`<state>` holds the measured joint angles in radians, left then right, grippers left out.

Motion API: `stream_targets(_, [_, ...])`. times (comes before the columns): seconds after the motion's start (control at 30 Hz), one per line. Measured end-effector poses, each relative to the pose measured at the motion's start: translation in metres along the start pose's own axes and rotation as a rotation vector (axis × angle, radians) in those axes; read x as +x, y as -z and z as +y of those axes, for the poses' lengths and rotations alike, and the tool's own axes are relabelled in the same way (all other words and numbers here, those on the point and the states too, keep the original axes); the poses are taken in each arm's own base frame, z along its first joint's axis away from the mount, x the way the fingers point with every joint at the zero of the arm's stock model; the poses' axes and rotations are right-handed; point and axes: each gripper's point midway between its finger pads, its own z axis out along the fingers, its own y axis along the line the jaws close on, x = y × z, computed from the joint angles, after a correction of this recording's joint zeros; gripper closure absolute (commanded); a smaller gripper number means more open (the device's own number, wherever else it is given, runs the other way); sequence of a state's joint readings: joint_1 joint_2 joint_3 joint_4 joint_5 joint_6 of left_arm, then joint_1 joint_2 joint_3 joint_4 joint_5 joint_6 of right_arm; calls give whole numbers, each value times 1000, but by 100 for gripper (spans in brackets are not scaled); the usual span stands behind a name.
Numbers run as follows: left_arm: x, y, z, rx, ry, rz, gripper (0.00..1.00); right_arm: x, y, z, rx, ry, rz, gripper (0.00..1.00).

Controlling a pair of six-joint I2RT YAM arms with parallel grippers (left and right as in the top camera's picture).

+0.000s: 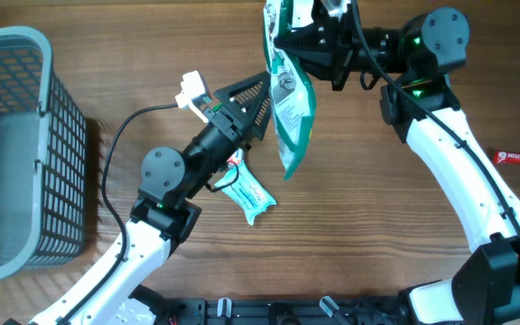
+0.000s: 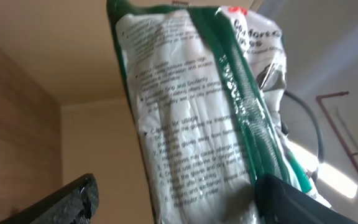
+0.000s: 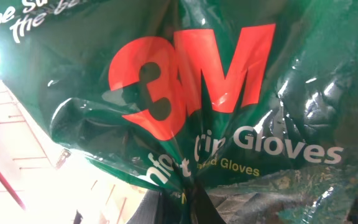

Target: Scan the item barcode

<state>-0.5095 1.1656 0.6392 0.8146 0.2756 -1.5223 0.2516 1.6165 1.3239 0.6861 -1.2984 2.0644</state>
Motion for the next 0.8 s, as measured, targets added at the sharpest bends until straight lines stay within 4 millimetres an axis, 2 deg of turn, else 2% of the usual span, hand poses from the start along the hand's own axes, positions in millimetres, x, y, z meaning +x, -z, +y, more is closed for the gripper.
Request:
stream_targets(0.27, [-4,2,-33,139,-9,-25,23,-2,-1,2,-10,4,-13,96])
stream_targets(0.33, [-5,2,-36,156,-10,-32,28,-3,-1,2,-12,4,-18,96])
stream_targets(0.4, [-6,2,-37,162,-6,-37,37,-3,-1,2,-12,4,-18,96])
stream_targets(0.5, [-7,2,-37,161,5,-39,58,-3,0,2,-13,5,-21,96])
stream_targets(0.6, [-7,1,-35,156,5,-40,92,-7,5,4,-14,9,-33,96])
stream_targets(0.63, [-7,1,-35,156,7,-40,96,-7,7,4,-13,10,-36,96])
stream_targets(0.67, [-7,1,-35,156,11,-42,96,-9,9,4,-12,12,-39,93])
stream_targets(0.7, [-8,2,-35,156,9,-44,96,-9,11,3,-8,19,-37,86])
stream_targets(0.8, [-8,2,-35,156,8,-47,96,-9,15,3,-1,63,-36,58])
